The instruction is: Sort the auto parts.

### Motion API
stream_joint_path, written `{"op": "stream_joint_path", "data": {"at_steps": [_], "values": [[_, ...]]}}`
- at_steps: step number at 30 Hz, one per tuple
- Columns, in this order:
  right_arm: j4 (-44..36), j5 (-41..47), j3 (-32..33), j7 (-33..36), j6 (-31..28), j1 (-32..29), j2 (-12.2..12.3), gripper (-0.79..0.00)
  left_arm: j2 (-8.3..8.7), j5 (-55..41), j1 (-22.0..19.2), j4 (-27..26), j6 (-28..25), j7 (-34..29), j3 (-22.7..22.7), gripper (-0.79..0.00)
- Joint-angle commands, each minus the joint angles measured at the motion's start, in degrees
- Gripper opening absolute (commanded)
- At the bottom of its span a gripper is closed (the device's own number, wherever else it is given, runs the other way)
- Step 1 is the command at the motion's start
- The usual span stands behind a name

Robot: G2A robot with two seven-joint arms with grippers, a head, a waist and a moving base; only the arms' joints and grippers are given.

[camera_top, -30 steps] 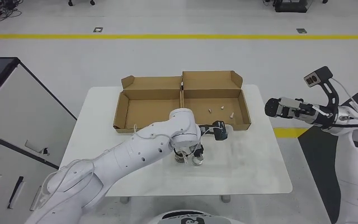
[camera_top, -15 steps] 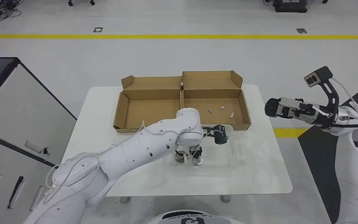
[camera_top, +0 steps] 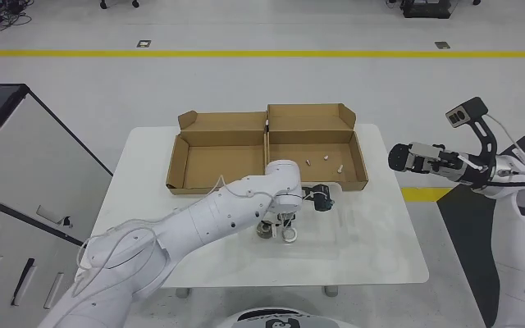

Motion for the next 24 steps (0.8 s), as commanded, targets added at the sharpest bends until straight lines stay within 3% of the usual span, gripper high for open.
{"op": "stream_joint_path", "data": {"at_steps": [1, 11, 24], "values": [[0.00, 0.00, 0.00, 0.00, 0.00, 0.00, 0.00, 0.000, -0.25, 0.51, 0.04, 0.47, -0.05, 0.51, 0.16, -0.468], [0.00, 0.00, 0.00, 0.00, 0.00, 0.00, 0.00, 0.000, -1.31, 2.79, 0.32, 2.77, 0.23, 1.37, 0.51, -0.576], [0.00, 0.00, 0.00, 0.00, 0.00, 0.00, 0.00, 0.000, -3.16, 4.56, 0.21, 6.78, 0.31, 2.23, 0.60, -0.545]]}}
